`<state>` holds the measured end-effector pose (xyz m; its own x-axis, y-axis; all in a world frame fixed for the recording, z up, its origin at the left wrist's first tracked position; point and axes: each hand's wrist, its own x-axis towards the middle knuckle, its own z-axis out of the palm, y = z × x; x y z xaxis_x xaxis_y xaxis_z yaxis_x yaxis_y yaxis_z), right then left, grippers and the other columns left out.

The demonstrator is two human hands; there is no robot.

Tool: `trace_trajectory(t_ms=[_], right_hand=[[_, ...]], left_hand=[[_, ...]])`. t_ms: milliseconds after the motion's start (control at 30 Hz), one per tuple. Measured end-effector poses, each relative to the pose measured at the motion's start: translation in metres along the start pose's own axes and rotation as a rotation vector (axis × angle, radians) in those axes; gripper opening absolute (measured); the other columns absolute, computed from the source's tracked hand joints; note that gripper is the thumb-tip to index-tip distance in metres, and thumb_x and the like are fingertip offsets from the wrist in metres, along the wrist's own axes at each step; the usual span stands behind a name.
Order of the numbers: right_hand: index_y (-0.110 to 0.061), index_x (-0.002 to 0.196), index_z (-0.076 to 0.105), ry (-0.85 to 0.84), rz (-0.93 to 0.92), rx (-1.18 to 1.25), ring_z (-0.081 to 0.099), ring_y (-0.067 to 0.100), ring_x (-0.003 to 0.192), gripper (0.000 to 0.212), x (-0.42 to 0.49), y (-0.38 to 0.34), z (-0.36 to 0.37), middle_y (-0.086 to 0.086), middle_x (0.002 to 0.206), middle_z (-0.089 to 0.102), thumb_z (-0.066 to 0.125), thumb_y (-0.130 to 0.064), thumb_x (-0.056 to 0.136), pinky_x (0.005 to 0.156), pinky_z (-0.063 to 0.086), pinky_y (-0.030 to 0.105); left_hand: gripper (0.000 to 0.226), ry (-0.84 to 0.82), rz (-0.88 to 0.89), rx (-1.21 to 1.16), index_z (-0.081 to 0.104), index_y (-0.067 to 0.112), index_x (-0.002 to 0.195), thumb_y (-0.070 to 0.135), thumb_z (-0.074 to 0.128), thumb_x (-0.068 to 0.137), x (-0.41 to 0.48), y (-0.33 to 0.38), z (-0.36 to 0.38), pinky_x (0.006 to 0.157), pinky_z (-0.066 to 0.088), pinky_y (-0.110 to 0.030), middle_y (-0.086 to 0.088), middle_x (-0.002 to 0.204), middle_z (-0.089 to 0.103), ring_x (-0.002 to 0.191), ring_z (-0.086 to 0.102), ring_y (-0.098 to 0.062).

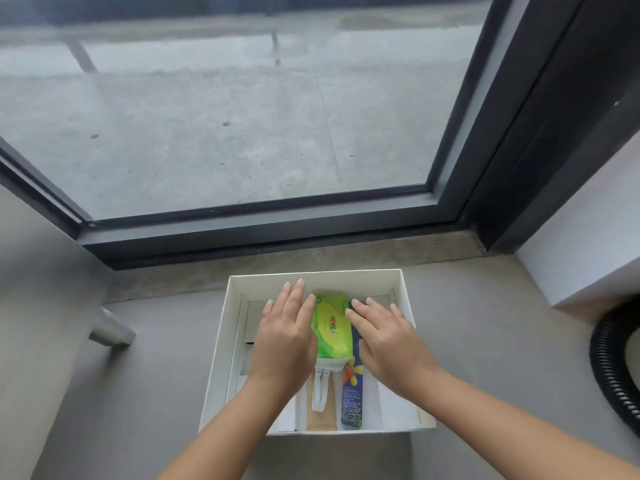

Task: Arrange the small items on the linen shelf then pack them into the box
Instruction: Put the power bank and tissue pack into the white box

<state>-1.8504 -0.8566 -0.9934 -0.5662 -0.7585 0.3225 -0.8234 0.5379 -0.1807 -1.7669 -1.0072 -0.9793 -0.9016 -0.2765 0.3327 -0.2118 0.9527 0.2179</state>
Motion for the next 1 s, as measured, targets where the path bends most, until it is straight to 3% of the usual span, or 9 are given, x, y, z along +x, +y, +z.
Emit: trace_trajectory(t_ms=[167,367,1000], right_hand=[[-0.004,0.100,0.072,0.060,0.095,-0.010,0.068,0.032,0.094,0.055,0.033,0.006,-0.040,0.012,0.102,0.071,0.087,-0.002,0.047,0.070,0.054,0.053],[-0.001,0.106,0.069,0.089,0.200,0.000,0.065,0.035,0.098,0.055,0.065,0.010,-0.126,0.014,0.106,0.069,0.085,-0.002,0.053,0.073,0.051,0.057],[-0.004,0.106,0.070,0.124,0.319,0.040,0.063,0.036,0.104,0.048,0.181,-0.038,-0.556,0.014,0.108,0.068,0.084,-0.011,0.061,0.081,0.041,0.067]], left_hand=[[0.049,0.054,0.065,0.011,0.068,-0.005,0.101,-0.012,0.074,0.053,0.044,0.022,-0.026,0.082,0.049,-0.058,-0.024,0.119,0.060,0.110,0.057,-0.042],[0.050,0.001,-0.056,-0.019,0.068,-0.005,0.102,-0.011,0.077,0.053,0.083,0.058,-0.093,0.080,0.047,-0.061,-0.025,0.118,0.060,0.108,0.057,-0.044],[0.047,-0.032,-0.005,-0.024,0.069,-0.002,0.101,-0.002,0.082,0.055,0.234,0.217,-0.488,0.081,0.041,-0.067,-0.023,0.115,0.063,0.111,0.054,-0.047]])
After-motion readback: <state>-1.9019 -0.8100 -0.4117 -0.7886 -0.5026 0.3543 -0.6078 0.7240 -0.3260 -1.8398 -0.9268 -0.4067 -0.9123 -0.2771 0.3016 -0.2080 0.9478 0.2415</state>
